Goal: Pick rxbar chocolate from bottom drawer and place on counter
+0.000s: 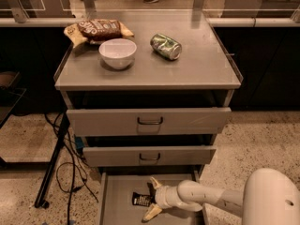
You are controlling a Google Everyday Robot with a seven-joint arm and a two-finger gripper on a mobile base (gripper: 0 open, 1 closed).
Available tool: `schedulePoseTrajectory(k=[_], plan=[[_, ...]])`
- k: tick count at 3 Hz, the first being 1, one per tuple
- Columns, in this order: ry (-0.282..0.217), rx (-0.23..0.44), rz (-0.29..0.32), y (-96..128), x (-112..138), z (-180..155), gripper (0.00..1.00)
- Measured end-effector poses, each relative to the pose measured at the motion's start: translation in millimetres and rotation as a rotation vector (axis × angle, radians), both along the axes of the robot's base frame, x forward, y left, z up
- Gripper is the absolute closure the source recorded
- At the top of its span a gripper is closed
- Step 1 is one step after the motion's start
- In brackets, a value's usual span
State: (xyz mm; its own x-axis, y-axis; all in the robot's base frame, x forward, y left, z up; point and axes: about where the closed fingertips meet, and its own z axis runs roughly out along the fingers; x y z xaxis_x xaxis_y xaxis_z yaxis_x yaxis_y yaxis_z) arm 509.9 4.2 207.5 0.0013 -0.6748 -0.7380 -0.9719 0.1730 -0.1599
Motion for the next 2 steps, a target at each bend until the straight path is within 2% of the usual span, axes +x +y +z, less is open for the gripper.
schedulePoseTrajectory(k=[1,2], plan=[[0.000,0.000,0.000,0,0,0,0.00],[0.024,-0.013,-0.002,4,-6,-10,0.00]])
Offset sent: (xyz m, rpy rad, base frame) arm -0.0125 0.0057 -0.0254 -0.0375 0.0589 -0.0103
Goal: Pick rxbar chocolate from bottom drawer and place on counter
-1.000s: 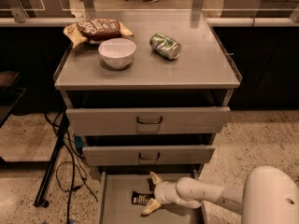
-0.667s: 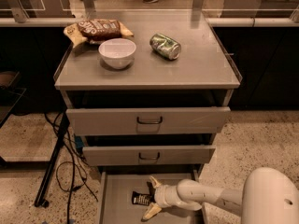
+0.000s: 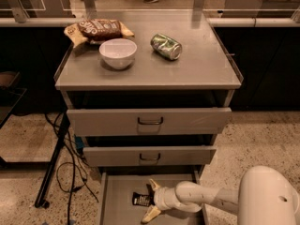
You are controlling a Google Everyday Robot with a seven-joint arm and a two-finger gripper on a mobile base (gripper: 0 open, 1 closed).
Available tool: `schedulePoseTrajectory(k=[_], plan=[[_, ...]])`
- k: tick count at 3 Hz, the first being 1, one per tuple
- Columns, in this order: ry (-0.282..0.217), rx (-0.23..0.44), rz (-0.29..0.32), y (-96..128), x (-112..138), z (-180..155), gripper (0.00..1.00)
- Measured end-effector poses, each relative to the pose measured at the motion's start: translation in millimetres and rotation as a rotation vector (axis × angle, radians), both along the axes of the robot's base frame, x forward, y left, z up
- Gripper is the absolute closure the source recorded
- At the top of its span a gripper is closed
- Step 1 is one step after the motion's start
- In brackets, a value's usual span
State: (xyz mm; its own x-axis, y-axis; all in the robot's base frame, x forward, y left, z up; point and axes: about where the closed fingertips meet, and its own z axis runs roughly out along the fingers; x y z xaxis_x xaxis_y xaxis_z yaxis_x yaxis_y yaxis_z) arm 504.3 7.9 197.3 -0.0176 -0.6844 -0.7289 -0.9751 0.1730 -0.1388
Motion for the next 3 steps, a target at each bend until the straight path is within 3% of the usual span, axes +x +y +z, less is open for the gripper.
schedulePoseTrajectory(k=[2,3], plan=[[0.049,-0.013,-0.019,-2,-7,-35,0.00],[0.058,-0.009,-0.021,4,1,-52,0.00]])
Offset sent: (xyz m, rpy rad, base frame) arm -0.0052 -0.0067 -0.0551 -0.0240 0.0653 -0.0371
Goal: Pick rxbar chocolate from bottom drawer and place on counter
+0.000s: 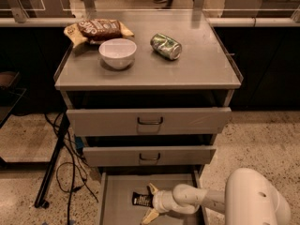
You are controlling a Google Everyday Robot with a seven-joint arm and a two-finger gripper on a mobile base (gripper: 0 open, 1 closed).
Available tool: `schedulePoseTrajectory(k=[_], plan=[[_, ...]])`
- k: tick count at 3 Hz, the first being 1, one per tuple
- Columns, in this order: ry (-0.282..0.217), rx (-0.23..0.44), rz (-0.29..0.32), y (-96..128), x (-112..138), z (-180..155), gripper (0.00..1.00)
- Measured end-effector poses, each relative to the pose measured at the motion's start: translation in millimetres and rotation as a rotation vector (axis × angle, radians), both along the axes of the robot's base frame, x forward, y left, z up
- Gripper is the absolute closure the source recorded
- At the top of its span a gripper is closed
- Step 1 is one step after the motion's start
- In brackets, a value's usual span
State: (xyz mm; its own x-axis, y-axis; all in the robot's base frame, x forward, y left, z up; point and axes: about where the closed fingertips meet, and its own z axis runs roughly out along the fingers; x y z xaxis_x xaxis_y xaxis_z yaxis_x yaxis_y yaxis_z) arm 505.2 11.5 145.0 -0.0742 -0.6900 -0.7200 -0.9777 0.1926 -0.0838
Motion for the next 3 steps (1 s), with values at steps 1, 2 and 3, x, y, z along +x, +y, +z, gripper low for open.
schedulePoseTrajectory(k=[1,2,3], plan=[[0.005,-0.003,-0.006,5,15,-16,0.00],[0.025,-0.014,-0.027,1,21,-34,0.00],[0.041,-0.021,-0.045,-6,23,-48,0.00]])
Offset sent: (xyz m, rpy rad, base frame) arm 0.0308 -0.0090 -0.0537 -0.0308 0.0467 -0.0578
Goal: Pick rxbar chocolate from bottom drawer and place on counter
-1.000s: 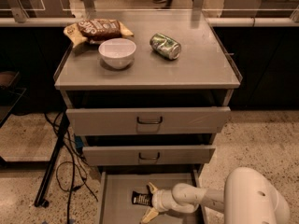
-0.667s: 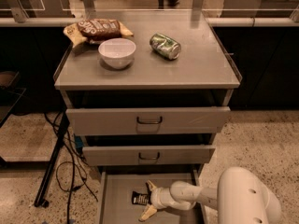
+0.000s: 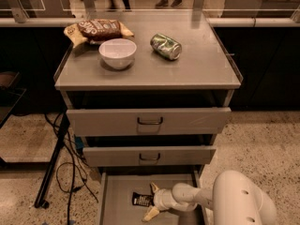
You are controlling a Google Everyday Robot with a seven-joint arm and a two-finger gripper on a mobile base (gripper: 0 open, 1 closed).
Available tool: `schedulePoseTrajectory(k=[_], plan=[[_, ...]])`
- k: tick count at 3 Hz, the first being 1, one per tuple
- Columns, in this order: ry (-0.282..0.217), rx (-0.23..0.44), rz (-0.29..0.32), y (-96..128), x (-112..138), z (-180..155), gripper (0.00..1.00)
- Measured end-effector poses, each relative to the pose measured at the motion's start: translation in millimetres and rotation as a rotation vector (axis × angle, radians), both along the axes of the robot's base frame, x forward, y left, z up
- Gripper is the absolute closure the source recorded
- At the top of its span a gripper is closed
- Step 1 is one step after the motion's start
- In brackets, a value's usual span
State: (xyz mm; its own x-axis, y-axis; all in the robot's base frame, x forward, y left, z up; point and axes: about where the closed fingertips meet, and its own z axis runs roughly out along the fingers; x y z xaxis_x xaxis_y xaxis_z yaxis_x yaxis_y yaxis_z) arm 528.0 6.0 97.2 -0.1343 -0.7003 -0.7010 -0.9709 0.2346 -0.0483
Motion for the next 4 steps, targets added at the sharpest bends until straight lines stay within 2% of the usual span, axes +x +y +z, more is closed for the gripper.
schedulePoseTrajectory(k=[1,4], plan=[[0.000,0.000,-0.001,-0.1,0.4,-0.2,0.19],[0.000,0.000,-0.001,0.0,0.3,-0.2,0.89]])
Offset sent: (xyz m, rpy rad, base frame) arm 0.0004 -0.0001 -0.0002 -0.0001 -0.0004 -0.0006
